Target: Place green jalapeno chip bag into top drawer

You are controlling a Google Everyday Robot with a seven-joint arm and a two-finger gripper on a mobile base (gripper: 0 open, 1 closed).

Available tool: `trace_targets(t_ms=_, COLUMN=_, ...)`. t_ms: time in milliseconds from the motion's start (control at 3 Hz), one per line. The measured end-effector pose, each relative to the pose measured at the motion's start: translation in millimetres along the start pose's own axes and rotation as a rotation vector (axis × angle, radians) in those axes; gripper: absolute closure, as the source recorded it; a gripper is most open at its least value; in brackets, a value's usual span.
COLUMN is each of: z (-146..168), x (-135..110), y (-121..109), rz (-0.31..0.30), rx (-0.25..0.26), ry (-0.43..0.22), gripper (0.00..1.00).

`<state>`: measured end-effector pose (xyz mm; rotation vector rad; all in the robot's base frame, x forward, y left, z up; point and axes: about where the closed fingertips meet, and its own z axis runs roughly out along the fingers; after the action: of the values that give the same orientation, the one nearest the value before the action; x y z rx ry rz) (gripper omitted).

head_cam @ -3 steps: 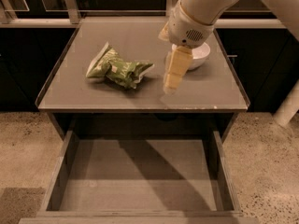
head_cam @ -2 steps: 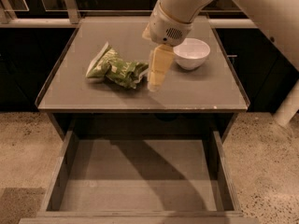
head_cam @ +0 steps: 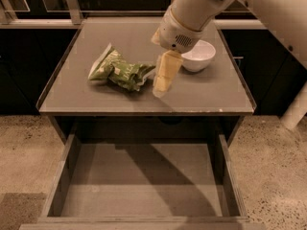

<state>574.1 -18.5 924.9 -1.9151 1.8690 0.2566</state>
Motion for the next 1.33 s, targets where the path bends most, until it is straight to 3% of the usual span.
trace_targets(t_ms=1000, z=37, x=-28, y=-74, rz=0.097, rx=0.058, ry=-0.228, gripper=0.00)
trace_targets(t_ms=1333, z=56, x=-40, y=-86, rz=0.109, rx=0.029, ry=-0.276, gripper=0.00)
